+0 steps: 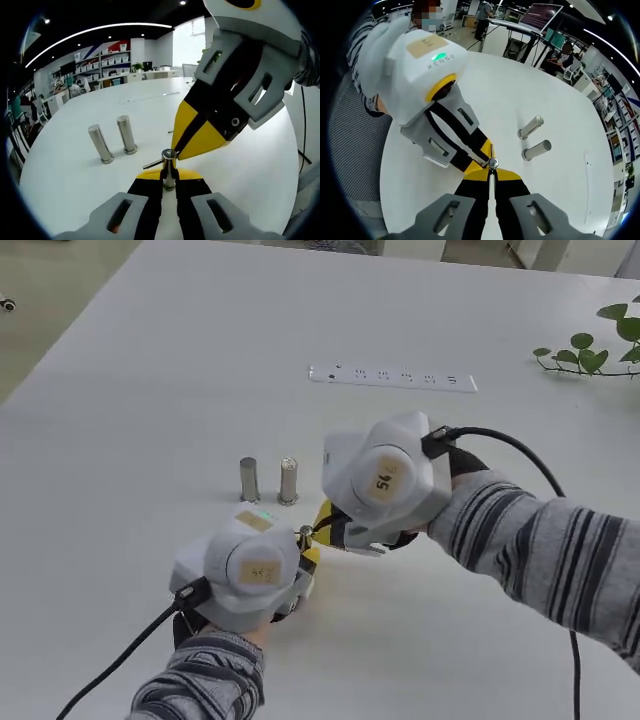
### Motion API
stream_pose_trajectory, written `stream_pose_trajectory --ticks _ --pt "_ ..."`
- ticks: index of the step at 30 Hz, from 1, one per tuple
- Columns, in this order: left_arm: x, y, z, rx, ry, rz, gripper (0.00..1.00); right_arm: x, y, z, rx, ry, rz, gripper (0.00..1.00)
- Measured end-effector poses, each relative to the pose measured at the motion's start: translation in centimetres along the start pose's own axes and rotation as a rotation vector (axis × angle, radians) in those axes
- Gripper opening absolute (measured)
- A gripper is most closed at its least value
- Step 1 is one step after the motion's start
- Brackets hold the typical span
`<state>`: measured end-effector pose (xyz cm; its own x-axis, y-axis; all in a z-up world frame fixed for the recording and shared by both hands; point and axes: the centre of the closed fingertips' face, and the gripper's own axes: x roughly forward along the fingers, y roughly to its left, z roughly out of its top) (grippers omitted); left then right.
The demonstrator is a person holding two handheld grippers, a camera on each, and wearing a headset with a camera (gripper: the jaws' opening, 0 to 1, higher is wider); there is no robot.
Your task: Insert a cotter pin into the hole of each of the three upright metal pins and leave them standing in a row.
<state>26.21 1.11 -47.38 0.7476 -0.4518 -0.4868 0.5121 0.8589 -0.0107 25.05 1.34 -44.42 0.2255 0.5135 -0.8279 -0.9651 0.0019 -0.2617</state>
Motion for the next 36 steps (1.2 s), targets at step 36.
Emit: stream_pose_trajectory --ticks 36 --pt "-0.4 3.3 0.6 0.05 0.015 -0.01 0.05 -2.8 -2.2 -2.8 0.48 -0.183 -0.127 0.31"
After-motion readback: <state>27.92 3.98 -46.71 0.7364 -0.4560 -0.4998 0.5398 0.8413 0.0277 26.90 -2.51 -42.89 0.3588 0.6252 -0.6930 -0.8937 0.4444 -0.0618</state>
